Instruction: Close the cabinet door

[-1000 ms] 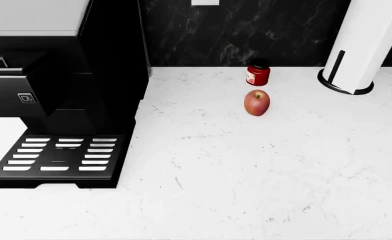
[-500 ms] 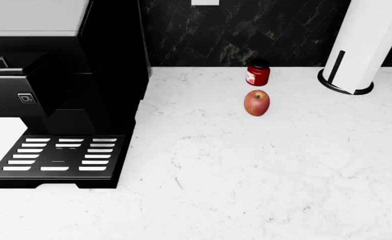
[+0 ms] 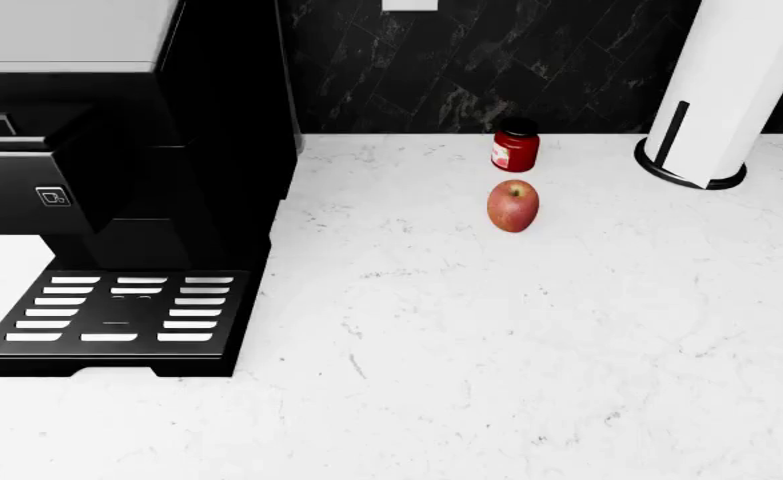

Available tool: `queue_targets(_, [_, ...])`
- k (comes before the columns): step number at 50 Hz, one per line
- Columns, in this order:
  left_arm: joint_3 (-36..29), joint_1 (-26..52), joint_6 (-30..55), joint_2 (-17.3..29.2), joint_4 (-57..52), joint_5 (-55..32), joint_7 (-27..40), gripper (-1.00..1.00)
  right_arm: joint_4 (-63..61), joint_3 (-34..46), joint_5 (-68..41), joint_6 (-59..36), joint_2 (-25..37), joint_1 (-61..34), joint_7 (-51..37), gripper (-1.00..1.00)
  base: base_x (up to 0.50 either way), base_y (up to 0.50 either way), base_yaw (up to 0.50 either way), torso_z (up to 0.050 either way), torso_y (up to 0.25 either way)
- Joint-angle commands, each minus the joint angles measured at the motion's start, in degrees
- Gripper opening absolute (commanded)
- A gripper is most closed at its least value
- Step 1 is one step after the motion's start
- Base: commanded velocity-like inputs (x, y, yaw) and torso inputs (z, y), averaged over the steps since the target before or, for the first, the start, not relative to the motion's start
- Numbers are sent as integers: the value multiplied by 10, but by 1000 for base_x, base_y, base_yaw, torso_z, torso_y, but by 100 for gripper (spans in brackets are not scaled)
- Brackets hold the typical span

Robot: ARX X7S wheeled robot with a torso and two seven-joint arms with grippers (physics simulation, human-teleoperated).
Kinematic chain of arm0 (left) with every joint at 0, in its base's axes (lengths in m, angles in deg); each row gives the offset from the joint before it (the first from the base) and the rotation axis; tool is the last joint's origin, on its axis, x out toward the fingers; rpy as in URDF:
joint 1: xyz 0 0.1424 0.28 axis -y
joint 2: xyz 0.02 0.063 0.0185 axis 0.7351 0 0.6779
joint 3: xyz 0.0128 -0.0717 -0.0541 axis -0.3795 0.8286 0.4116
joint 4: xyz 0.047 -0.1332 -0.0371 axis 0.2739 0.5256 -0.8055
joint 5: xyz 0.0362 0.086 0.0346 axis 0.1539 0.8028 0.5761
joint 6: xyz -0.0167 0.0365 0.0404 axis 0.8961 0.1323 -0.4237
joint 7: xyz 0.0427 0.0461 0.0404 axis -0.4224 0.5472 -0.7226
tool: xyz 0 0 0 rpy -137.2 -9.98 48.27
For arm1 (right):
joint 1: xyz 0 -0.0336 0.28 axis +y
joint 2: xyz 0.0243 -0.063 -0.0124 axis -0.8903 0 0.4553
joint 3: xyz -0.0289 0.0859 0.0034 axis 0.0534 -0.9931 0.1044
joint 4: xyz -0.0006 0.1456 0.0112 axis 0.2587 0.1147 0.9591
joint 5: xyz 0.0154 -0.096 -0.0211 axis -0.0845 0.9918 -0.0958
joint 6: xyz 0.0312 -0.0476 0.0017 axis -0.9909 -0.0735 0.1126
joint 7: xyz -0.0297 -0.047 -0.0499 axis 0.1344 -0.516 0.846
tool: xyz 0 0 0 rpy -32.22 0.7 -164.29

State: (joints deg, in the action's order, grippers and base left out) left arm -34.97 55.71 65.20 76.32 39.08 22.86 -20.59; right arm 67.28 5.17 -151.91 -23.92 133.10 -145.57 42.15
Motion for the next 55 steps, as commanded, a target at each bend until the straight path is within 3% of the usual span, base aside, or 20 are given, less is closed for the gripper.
queue_targets(1, [6, -2, 2, 4, -4, -4, 2, 100, 46, -7, -8, 9, -69, -12, -17, 100, 0, 0, 0, 0, 0])
queue_targets(41, [29, 39, 17, 19, -21, -20, 1, 100, 134, 29, 7, 52, -185, -20, 8, 100, 0, 0, 0, 1, 0])
queue_targets(55, [158, 31, 107, -40, -41, -123, 17, 100, 135, 43, 14, 62, -199, 5, 13, 100, 0, 0, 0, 1, 0])
